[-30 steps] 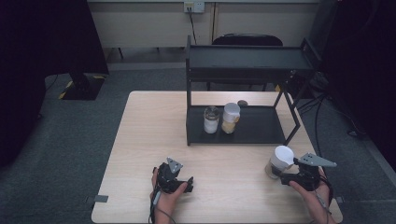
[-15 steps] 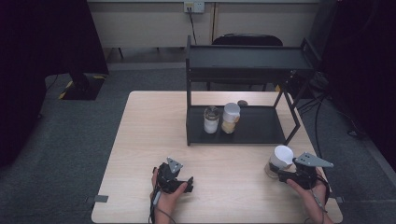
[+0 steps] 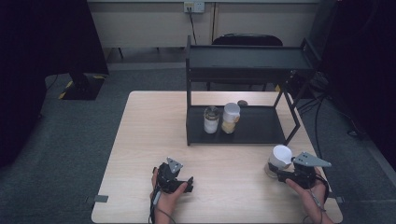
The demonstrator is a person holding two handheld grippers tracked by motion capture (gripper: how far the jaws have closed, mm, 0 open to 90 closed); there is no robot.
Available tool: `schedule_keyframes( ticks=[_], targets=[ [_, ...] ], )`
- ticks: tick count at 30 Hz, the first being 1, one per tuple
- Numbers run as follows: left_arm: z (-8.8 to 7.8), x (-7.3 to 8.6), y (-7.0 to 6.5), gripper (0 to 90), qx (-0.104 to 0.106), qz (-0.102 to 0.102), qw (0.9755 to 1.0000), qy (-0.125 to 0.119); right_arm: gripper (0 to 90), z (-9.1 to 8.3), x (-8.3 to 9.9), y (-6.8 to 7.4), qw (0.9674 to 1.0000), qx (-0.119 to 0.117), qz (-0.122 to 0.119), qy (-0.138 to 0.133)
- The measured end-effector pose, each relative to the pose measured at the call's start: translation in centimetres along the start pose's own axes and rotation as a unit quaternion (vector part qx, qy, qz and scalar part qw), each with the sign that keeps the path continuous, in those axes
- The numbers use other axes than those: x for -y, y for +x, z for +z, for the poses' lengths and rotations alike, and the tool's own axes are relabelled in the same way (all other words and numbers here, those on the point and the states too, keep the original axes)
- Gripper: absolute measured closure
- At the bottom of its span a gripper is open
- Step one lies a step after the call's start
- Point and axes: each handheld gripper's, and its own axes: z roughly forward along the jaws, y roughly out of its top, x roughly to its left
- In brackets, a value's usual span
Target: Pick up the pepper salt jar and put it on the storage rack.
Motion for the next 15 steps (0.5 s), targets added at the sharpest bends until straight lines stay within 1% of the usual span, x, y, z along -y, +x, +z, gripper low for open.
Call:
schedule_keyframes(
  ticks=[3,5,13,15],
  targets=[
    [0.0,0.0,0.0,0.0,0.0,0.0,1.0,0.0,30.6,0.1,-0.2,-0.1,1.0,-0.005,0.001,-0.001],
    [0.0,0.0,0.0,0.0,0.0,0.0,1.0,0.0,30.6,0.1,-0.4,0.0,1.0,-0.004,-0.002,-0.003],
    [0.0,0.0,0.0,0.0,0.0,0.0,1.0,0.0,30.6,0.1,-1.7,-0.5,0.9999,-0.01,-0.003,-0.003],
    [0.0,0.0,0.0,0.0,0.0,0.0,1.0,0.0,30.6,0.2,-2.0,-0.5,0.9999,-0.009,-0.007,-0.004]
  ],
)
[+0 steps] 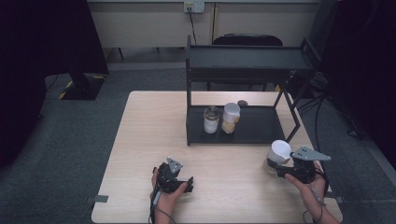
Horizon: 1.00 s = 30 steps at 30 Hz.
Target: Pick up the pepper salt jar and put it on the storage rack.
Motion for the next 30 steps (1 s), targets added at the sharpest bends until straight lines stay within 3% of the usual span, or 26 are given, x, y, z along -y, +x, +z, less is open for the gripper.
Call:
schedule_keyframes(
  ticks=[30],
  targets=[
    [0.0,0.0,0.0,0.0,0.0,0.0,1.0,0.0,30.6,2.5,-3.7,-1.0,0.9999,-0.005,0.01,-0.004]
  ],
)
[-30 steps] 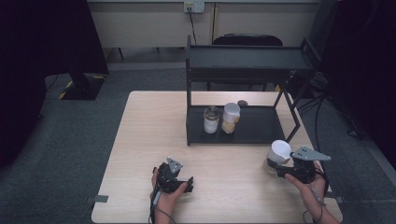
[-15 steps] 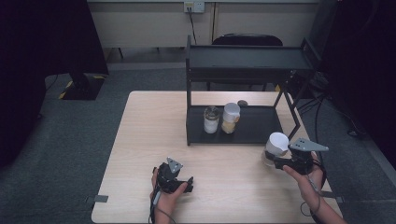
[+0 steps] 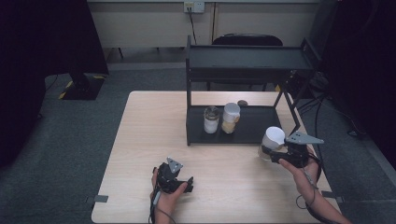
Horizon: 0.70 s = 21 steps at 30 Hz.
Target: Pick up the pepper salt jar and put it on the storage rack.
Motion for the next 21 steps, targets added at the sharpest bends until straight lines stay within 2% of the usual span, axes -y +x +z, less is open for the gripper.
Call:
schedule_keyframes(
  ticks=[21],
  targets=[
    [0.0,0.0,0.0,0.0,0.0,0.0,1.0,0.0,30.7,2.7,-2.2,-0.1,0.9999,0.013,-0.005,0.004]
  ],
)
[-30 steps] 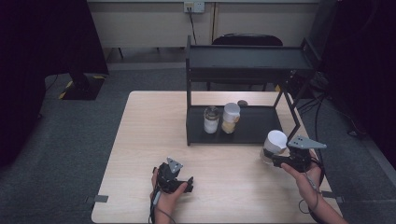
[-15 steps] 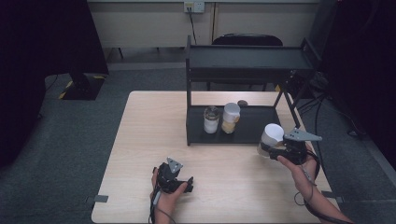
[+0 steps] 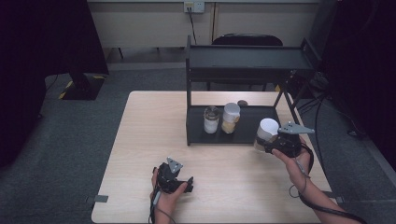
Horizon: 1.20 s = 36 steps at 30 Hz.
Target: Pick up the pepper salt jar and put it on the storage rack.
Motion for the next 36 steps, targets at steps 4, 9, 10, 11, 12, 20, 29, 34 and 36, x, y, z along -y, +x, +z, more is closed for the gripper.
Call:
schedule_keyframes(
  ticks=[4,9,10,11,12,20,29,34,36],
  targets=[
    [0.0,0.0,0.0,0.0,0.0,0.0,1.0,0.0,30.6,0.5,-0.3,-0.2,1.0,-0.003,0.0,-0.003],
    [0.0,0.0,0.0,0.0,0.0,0.0,1.0,0.0,30.7,1.1,-0.7,-0.1,1.0,0.001,-0.003,-0.005],
    [0.0,0.0,0.0,0.0,0.0,0.0,1.0,0.0,30.6,1.2,-0.7,0.0,1.0,0.002,-0.002,-0.005],
    [0.0,0.0,0.0,0.0,0.0,0.0,1.0,0.0,30.6,1.3,-0.7,-0.1,1.0,0.002,-0.003,-0.005],
    [0.0,0.0,0.0,0.0,0.0,0.0,1.0,0.0,30.7,1.5,-0.8,-0.1,1.0,0.002,-0.003,-0.005],
    [0.0,0.0,0.0,0.0,0.0,0.0,1.0,0.0,30.6,2.6,-0.9,-0.3,1.0,0.005,0.006,-0.002],
    [0.0,0.0,0.0,0.0,0.0,0.0,1.0,0.0,30.6,3.9,-1.3,-0.8,0.9999,0.01,0.008,0.001],
    [0.0,0.0,0.0,0.0,0.0,0.0,1.0,0.0,30.6,4.4,-1.5,-0.8,0.9998,0.018,0.008,0.002],
    [0.0,0.0,0.0,0.0,0.0,0.0,1.0,0.0,30.6,4.6,-1.6,-0.9,0.9998,0.018,0.011,0.001]
  ],
)
